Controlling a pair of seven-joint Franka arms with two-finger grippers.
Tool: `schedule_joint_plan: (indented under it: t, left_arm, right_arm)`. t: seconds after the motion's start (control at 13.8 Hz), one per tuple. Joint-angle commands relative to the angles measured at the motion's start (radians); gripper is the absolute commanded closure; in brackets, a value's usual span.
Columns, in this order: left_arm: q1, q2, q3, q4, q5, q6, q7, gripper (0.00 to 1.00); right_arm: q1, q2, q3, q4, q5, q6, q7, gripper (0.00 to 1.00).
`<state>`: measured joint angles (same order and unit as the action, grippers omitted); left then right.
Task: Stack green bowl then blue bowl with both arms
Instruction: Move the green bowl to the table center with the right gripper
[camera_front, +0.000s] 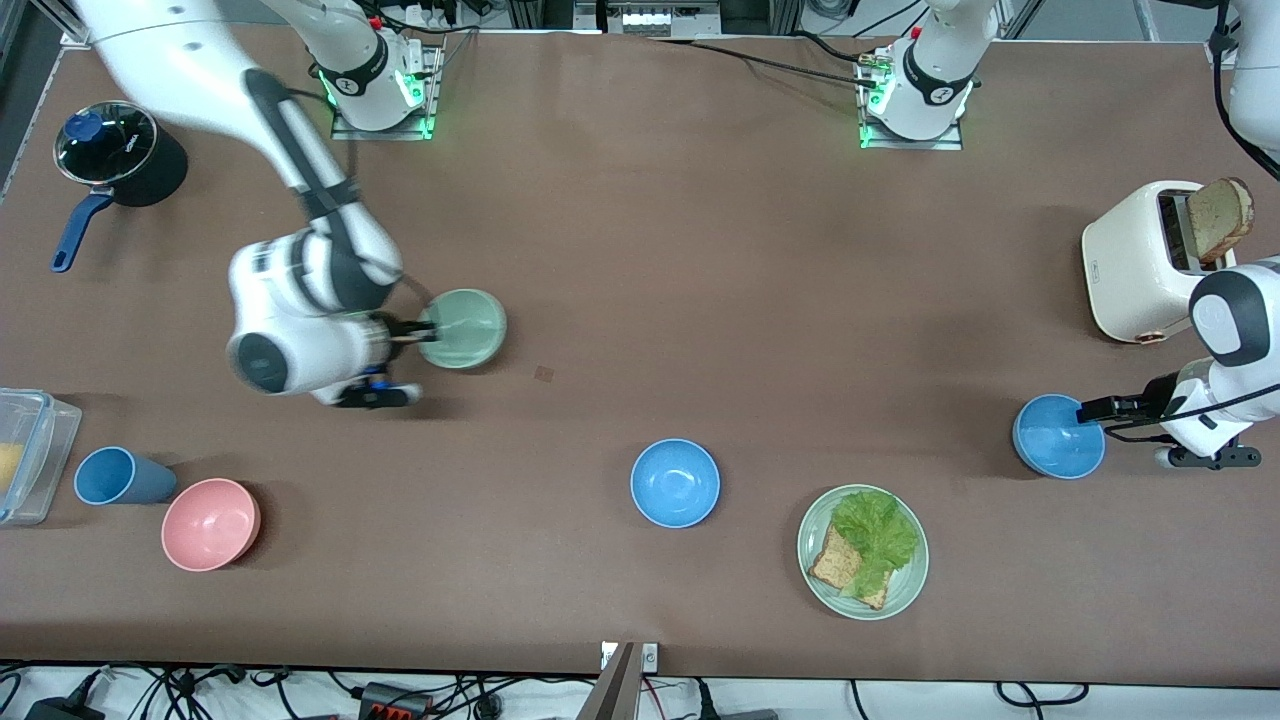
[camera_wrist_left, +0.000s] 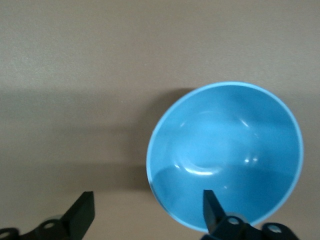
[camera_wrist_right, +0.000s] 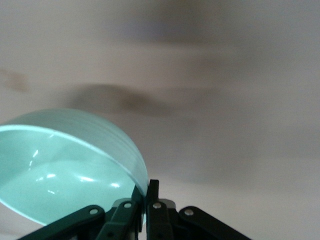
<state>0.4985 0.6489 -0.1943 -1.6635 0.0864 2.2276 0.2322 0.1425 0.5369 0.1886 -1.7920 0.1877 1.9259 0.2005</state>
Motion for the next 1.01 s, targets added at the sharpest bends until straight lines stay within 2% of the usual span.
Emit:
schedule_joint_plan:
  t: [0.0, 0.07, 0.14, 0.36, 0.43, 0.58, 0.8, 0.94]
  left_arm:
    - [0.005, 0.032, -0.008, 0.031, 0.027, 0.009, 0.016, 0.23]
    - [0.002, 0.032, -0.008, 0.031, 0.029, 0.009, 0.019, 0.32]
    - [0.002, 0.034, -0.008, 0.031, 0.029, 0.010, 0.035, 0.36]
    - [-0.003, 0.040, -0.008, 0.031, 0.027, 0.017, 0.055, 0.51]
    - [-0.001, 0.040, -0.008, 0.033, 0.029, 0.017, 0.061, 0.51]
    - [0.000, 0.046, -0.008, 0.033, 0.026, 0.017, 0.104, 0.62]
    - [-0.004, 0.049, -0.010, 0.033, 0.026, 0.017, 0.105, 0.67]
    - [-0.009, 0.054, -0.010, 0.037, 0.024, 0.018, 0.104, 0.77]
  right_arm:
    - [0.135, -0.005, -0.008, 0.006, 0.083, 0.054, 0.078, 1.00]
    - [0.175, 0.003, -0.008, 0.008, 0.120, 0.077, 0.121, 1.00]
    - [0.216, 0.020, -0.008, 0.014, 0.159, 0.108, 0.176, 1.00]
    - [0.327, 0.075, -0.008, 0.060, 0.165, 0.169, 0.305, 1.00]
    - [0.342, 0.087, -0.008, 0.063, 0.165, 0.174, 0.327, 1.00]
    - [0.359, 0.089, -0.008, 0.060, 0.167, 0.165, 0.374, 1.00]
    - [0.402, 0.098, -0.009, 0.056, 0.165, 0.173, 0.437, 1.00]
    - [0.404, 0.101, -0.009, 0.059, 0.164, 0.174, 0.454, 1.00]
